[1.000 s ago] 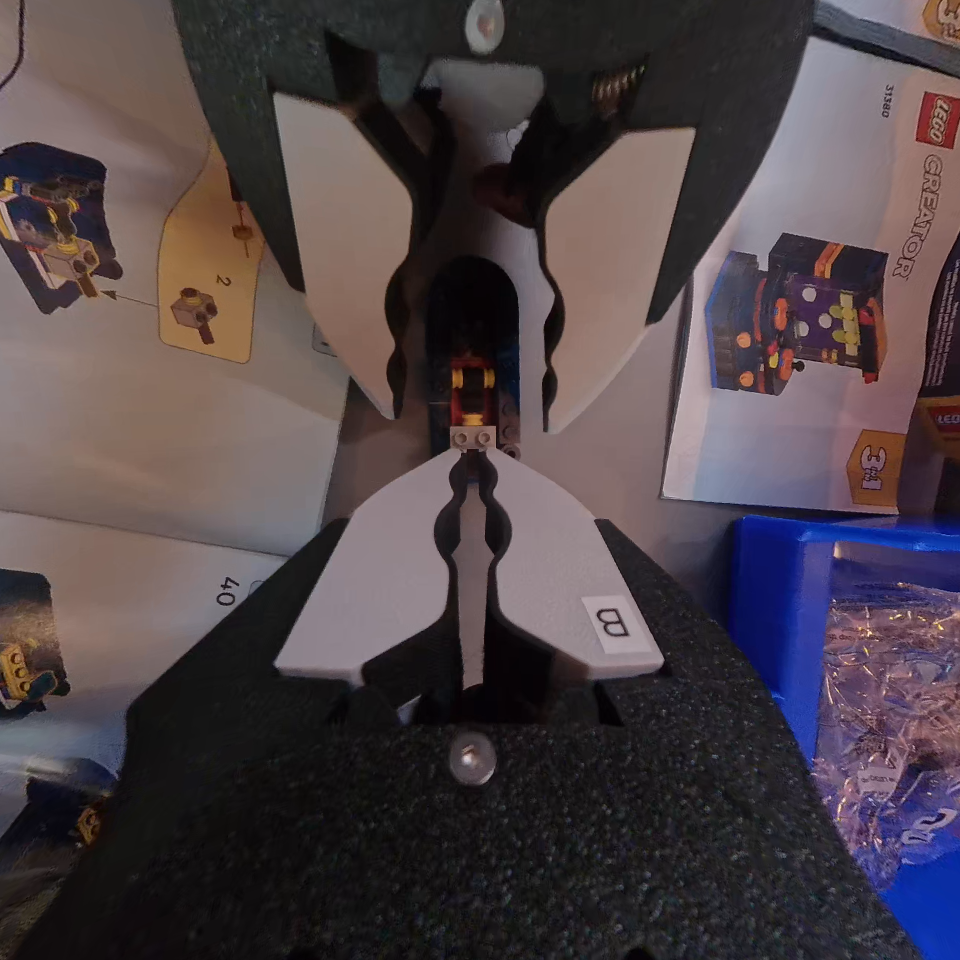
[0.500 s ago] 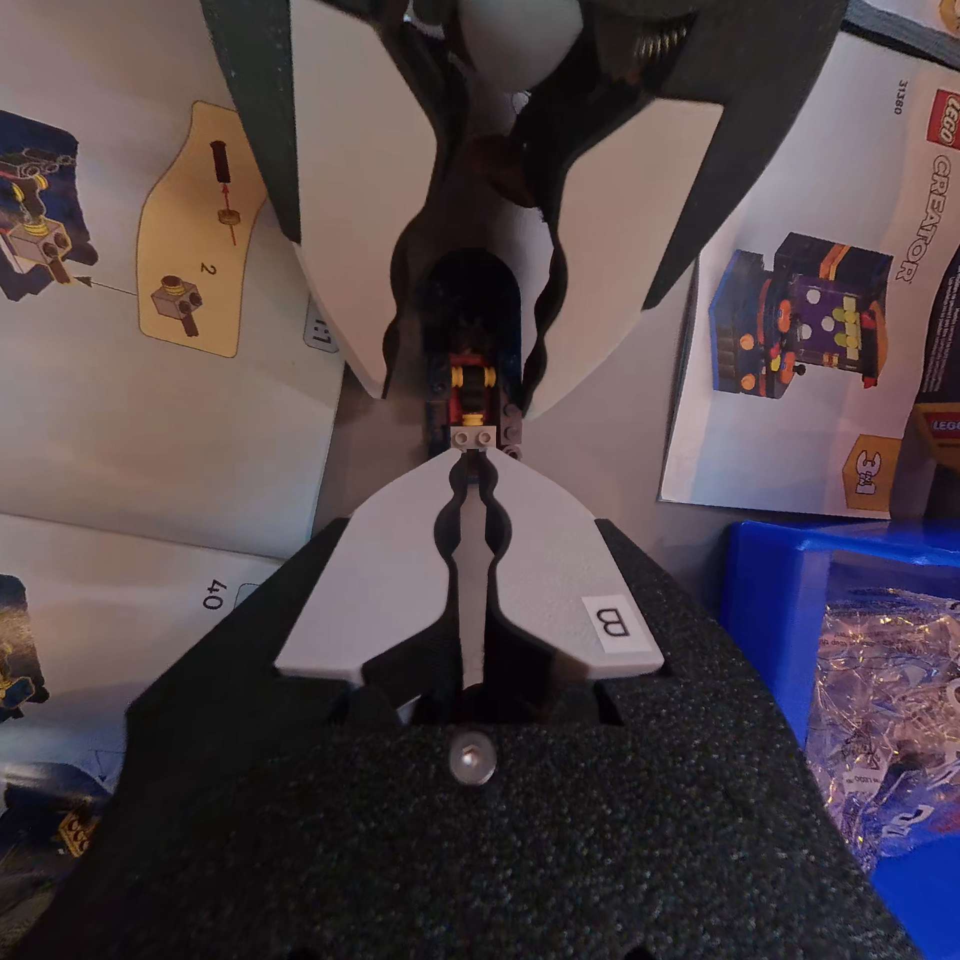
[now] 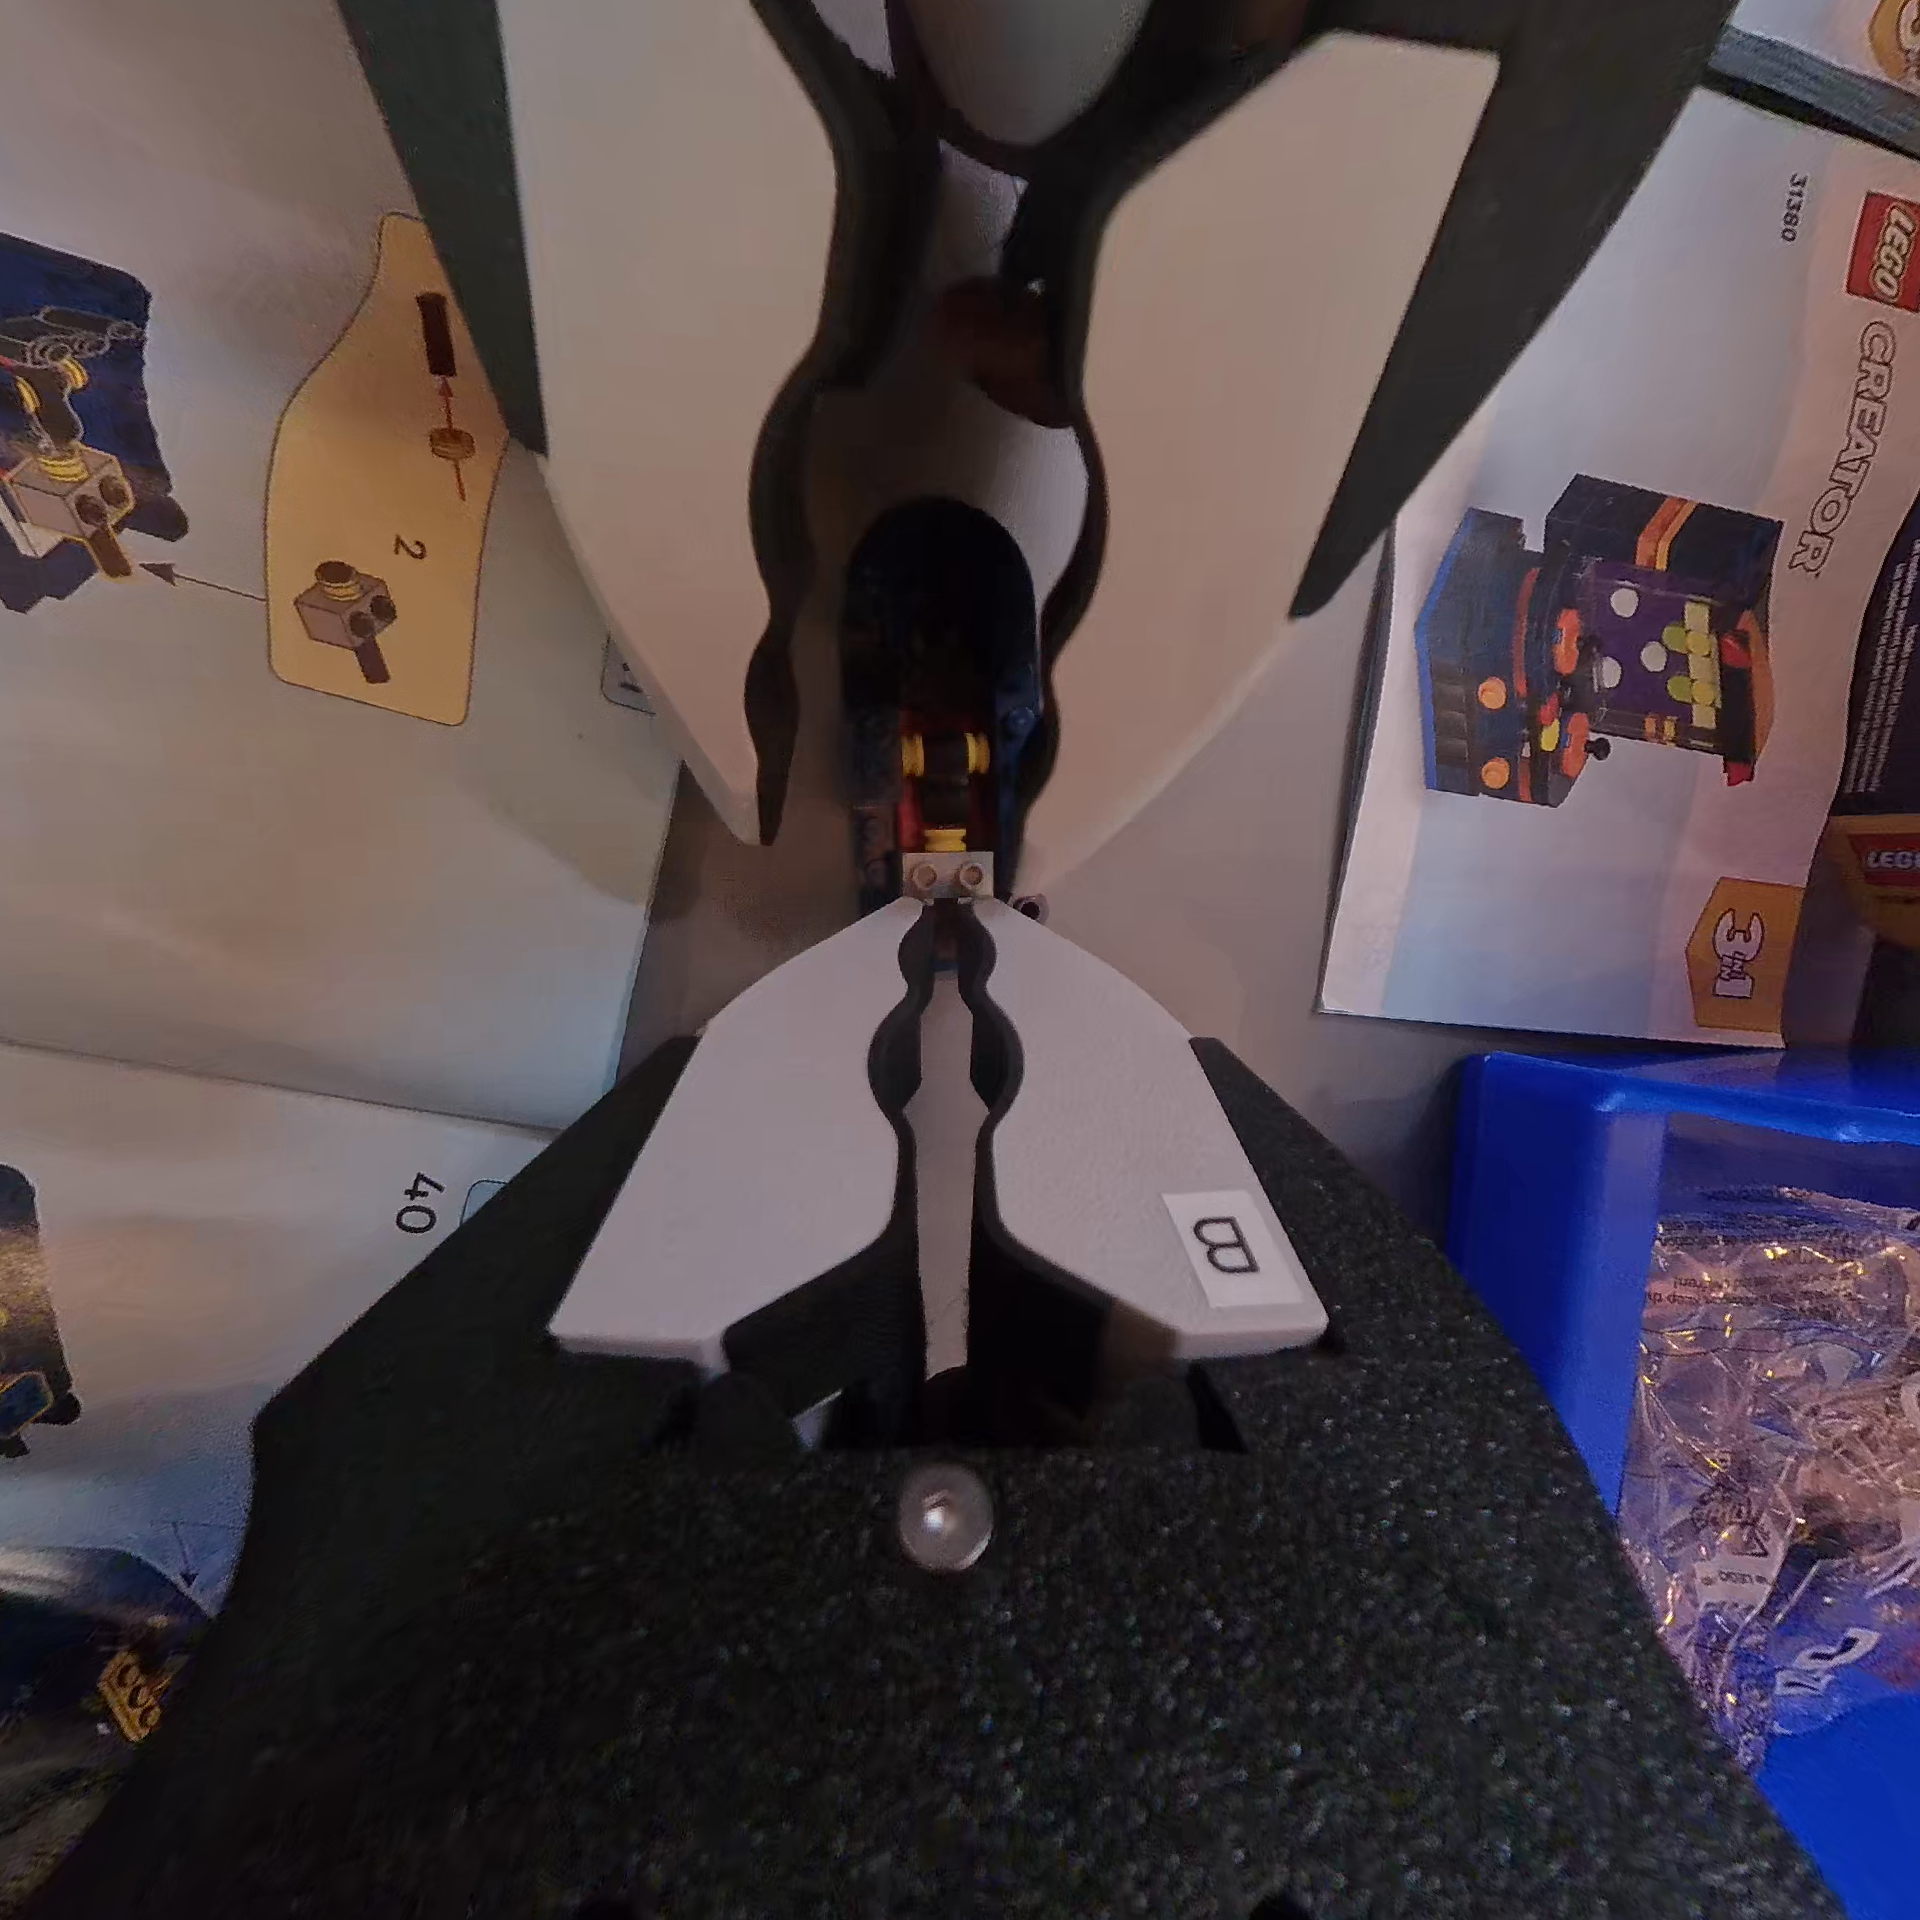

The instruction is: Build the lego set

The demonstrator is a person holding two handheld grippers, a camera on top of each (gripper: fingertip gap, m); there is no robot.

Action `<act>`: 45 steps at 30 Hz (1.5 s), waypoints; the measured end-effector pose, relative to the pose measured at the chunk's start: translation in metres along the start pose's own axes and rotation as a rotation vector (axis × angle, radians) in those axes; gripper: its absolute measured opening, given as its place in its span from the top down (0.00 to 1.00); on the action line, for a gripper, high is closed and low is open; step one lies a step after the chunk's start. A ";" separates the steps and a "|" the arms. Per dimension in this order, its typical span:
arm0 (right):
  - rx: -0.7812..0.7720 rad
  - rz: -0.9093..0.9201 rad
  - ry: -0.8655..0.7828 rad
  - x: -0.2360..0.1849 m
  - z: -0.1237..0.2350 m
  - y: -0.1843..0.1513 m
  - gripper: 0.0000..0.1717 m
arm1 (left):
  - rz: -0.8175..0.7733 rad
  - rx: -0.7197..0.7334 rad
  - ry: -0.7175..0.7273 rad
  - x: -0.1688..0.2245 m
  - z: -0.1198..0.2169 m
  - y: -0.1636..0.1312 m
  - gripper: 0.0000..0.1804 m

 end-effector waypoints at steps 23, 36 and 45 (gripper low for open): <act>0.021 -0.005 -0.013 0.001 -0.001 0.002 0.98 | 0.008 -0.092 -0.006 0.006 -0.005 -0.002 0.79; 0.051 -0.018 -0.017 0.003 0.000 0.005 0.98 | 0.033 -0.105 0.034 0.004 -0.003 -0.007 0.84; 0.045 -0.036 -0.013 0.003 -0.001 0.003 0.98 | -0.009 -0.131 0.058 0.005 -0.004 -0.004 0.82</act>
Point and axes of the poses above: each gripper's, where its closed fingertips meet, z back along the fingers, y out of its top, x = y × z across the jaws, the point moved 7 cm from there along z, back along the fingers, and after that the axes turned 15 degrees about -x, right-handed, at the moved point
